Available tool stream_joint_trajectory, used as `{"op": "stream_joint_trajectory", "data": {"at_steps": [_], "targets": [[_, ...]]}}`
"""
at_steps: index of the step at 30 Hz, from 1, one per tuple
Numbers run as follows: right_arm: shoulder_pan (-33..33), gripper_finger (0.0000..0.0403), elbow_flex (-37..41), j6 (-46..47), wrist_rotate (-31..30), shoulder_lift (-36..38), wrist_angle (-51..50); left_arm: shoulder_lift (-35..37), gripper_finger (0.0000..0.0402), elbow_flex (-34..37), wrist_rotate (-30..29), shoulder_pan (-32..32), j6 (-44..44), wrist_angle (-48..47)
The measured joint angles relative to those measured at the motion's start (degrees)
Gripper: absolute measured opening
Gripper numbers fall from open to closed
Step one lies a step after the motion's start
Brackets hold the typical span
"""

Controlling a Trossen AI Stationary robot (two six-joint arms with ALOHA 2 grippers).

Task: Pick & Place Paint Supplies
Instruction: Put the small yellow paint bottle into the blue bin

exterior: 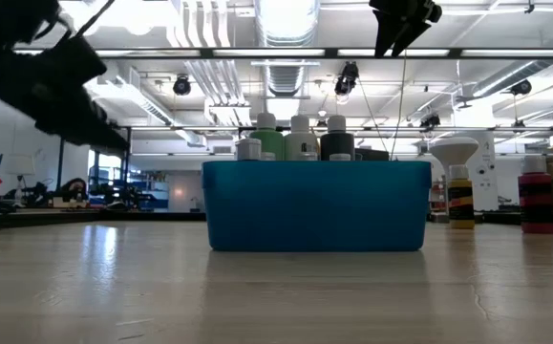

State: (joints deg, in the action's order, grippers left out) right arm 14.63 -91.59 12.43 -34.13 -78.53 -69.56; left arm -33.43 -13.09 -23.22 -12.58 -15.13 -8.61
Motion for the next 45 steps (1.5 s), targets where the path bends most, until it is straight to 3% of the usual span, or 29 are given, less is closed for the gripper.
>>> {"op": "stream_joint_trajectory", "data": {"at_steps": [5, 13, 17, 45], "targets": [[0.02, 0.0363, 0.0, 0.0, 0.0, 0.01, 0.0, 4.82, 0.0002, 5.29, 2.99, -0.02, 0.97, 1.81], [0.0, 0.0363, 0.0, -0.01, 0.01, -0.01, 0.0, 9.08, 0.0005, 9.29, 2.9, 0.0, 1.9, 2.24], [0.01, 0.0363, 0.0, -0.01, 0.0, 0.0, 0.0, 9.01, 0.0006, 9.74, 2.83, 0.0, 5.14, 3.14], [0.02, 0.0363, 0.0, 0.24, 0.02, 0.0, 0.08, 8.65, 0.0007, 9.7, 2.33, 0.0, 4.88, 2.68]]}}
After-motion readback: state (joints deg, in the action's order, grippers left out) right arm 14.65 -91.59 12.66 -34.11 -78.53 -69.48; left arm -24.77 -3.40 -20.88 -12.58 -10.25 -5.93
